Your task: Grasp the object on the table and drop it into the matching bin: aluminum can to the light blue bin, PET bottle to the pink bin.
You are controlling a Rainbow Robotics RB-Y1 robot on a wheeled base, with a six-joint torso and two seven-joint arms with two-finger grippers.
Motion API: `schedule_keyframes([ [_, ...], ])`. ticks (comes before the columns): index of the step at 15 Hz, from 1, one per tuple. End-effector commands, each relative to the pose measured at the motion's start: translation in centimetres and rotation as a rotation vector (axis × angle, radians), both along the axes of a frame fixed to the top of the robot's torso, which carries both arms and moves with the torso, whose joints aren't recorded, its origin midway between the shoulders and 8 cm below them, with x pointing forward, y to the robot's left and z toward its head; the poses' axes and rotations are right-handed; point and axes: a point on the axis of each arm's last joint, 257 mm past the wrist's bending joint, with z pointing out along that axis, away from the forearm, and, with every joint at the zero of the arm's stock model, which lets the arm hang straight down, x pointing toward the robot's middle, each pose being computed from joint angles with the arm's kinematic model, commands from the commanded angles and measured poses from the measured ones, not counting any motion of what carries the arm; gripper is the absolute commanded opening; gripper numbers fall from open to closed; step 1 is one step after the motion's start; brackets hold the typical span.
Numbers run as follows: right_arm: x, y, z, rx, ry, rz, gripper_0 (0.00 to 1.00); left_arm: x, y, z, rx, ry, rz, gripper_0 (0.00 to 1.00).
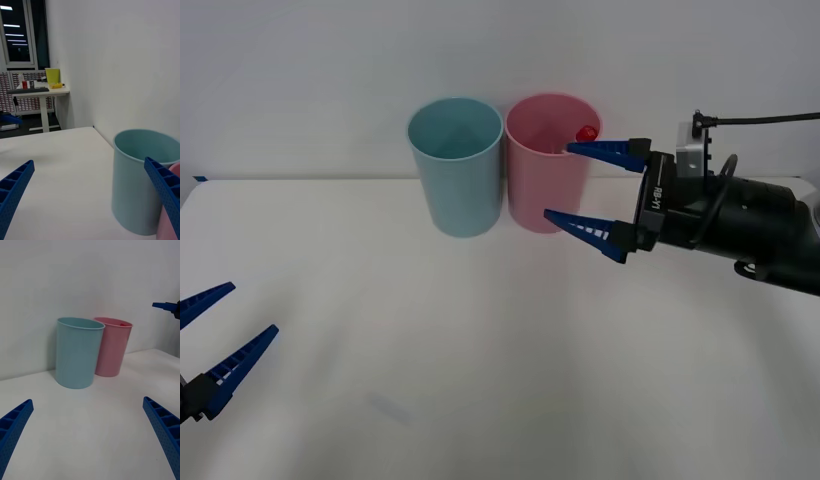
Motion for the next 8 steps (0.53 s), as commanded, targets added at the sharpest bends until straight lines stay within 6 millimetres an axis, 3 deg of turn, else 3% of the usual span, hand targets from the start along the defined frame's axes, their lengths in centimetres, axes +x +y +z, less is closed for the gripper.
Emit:
schedule_keyframes([
  [1, -1.9, -3.4, -2.0, -0.032, -0.030, 0.000, 1.00, 0.0, 0.0, 0.0, 0.000, 0.000, 0.000, 1.00],
  [8, -6.7, -9.8, -7.0, -0.063, -0.014, -0.037, 1.00, 0.0, 0.0, 0.0, 0.000, 0.000, 0.000, 1.00],
])
